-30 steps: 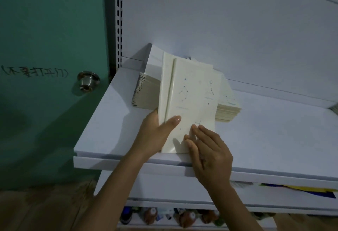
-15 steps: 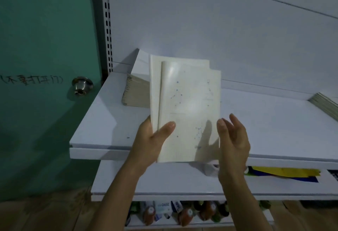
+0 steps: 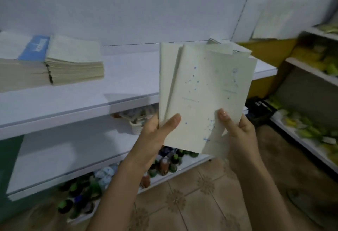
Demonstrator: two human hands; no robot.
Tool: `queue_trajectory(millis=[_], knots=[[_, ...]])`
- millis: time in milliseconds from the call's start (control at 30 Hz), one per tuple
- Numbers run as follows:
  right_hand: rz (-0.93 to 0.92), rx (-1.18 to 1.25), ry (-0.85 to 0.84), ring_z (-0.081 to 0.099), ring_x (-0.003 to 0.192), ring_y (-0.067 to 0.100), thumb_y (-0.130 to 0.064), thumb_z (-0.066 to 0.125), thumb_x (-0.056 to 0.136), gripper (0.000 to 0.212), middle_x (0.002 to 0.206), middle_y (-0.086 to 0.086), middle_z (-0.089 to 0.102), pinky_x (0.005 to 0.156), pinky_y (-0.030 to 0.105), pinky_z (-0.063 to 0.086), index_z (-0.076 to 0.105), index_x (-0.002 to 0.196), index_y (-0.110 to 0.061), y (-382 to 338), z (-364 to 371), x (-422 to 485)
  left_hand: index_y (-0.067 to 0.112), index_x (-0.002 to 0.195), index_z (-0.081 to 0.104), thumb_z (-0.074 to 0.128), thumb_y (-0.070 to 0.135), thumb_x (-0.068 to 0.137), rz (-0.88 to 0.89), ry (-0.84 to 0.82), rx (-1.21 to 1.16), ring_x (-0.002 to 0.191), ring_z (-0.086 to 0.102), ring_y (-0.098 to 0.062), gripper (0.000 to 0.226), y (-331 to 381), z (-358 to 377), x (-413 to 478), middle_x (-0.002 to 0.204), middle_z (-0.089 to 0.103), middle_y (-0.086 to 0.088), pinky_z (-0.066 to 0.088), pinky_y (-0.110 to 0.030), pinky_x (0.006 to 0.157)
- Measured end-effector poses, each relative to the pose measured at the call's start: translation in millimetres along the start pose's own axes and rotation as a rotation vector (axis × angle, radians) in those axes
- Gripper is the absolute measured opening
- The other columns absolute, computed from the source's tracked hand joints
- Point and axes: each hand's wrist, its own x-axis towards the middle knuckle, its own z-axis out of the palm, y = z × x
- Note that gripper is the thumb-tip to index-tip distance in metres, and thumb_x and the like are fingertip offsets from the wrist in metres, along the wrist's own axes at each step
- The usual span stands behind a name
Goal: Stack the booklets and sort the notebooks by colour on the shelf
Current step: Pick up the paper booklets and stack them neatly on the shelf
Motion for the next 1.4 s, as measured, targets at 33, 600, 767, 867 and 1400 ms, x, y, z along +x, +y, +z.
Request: queue_trajectory(millis=[33,600,767,867,1400], knots=[[0.010,0.010,0.033,0.071,0.079,0.011,-0.031,0.064,0.082,0.019,0.091,-0.007,0.075,0.058,0.026,0.056,0.069,0.100,-0.027,-3,-23,-2,0.027,0.112,0.062,0.067,0.047,0.072,-0.025,-0.037,0.004,0.103,0.065,-0.009,0.045,-10,20,1,0.111,0.070,0.008,0.053,-0.019,0.078],[-0.023,-0.099,0.301,0.071,0.081,0.013,-0.027,0.064,0.087,0.026,0.095,-0.006,0.074,0.059,0.028,0.055,0.064,0.113,-0.023,-18,-213,19,0.024,0.107,0.058,0.061,0.046,0.083,-0.065,-0.007,0.149,0.085,0.068,-0.007,0.032,-92,214,50,0.097,0.071,0.005,0.054,-0.021,0.066],[-0.019,-0.114,0.298,0.071,0.085,0.016,-0.033,0.064,0.086,0.030,0.098,-0.005,0.074,0.066,0.034,0.056,0.064,0.115,-0.022,-13,-224,69,0.026,0.104,0.062,0.058,0.035,0.091,0.010,0.039,0.126,0.090,0.068,-0.016,0.016,-107,227,103,0.099,0.070,0.000,0.058,-0.032,0.071],[-0.007,-0.127,0.270,0.070,0.092,0.016,-0.042,0.060,0.085,0.036,0.105,-0.005,0.072,0.075,0.039,0.056,0.063,0.117,-0.026,-16,-234,116,0.024,0.110,0.063,0.058,0.035,0.092,0.033,0.065,0.074,0.093,0.068,-0.015,0.022,-115,240,155,0.101,0.072,0.004,0.057,-0.031,0.074],[0.067,-0.182,0.142,0.069,0.081,0.000,-0.043,0.046,0.096,0.018,0.092,-0.022,0.072,0.055,0.015,0.052,0.062,0.102,-0.040,-4,-242,359,0.042,0.101,0.046,0.057,0.040,0.090,0.124,0.101,0.285,0.070,0.066,-0.002,0.015,-122,250,392,0.089,0.066,0.008,0.049,-0.016,0.049]])
